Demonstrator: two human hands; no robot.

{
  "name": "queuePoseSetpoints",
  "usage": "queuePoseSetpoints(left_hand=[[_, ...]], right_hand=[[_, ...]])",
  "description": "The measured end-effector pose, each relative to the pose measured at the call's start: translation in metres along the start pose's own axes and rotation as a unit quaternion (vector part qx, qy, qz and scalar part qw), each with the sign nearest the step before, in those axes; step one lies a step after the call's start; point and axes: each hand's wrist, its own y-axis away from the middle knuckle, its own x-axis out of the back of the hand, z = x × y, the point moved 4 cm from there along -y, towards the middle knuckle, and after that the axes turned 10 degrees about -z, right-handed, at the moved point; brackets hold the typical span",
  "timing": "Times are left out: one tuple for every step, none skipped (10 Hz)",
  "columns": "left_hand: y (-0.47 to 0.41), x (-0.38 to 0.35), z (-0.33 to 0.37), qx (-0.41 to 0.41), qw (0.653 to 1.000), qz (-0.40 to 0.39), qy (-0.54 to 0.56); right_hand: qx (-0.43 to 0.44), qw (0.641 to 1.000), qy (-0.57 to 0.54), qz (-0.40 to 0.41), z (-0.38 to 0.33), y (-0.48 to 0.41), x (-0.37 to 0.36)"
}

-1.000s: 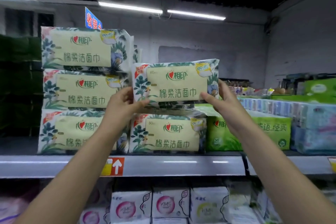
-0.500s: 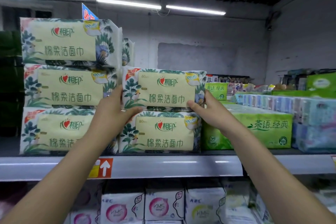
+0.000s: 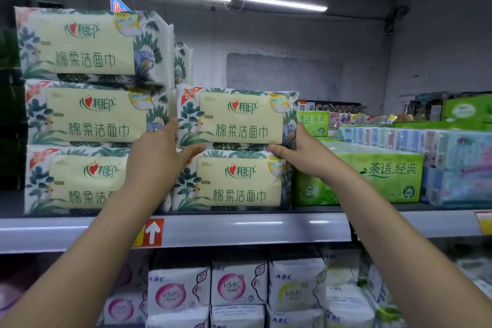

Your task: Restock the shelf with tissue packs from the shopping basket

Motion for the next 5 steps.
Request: queuePoseSetpoints(left_hand=[[0.002, -0.001, 0.0, -0.013, 0.999, -0.001, 0.04], [0.011, 0.001, 0.002, -0.024, 0.993, 0.005, 0.112], [0.028, 0.012, 0.001, -0.03, 0.975, 0.067, 0.212], [0.046, 0.025, -0.001, -0.008, 0.929, 0.123, 0.35], [0.056, 0.029, -0.007, 0.025, 0.86, 0.119, 0.495]], right_hand=[[-0.01, 1.0, 0.011, 0.009, 0.0, 0.0, 0.0], [-0.002, 1.0, -0.016, 0.021, 0.0, 0.003, -0.002], [0.026, 0.984, -0.158, 0.081, -0.005, 0.015, -0.002], [0.037, 0.939, -0.308, 0.145, -0.013, 0.035, 0.009], [0.041, 0.905, -0.383, 0.18, -0.008, 0.057, 0.014]])
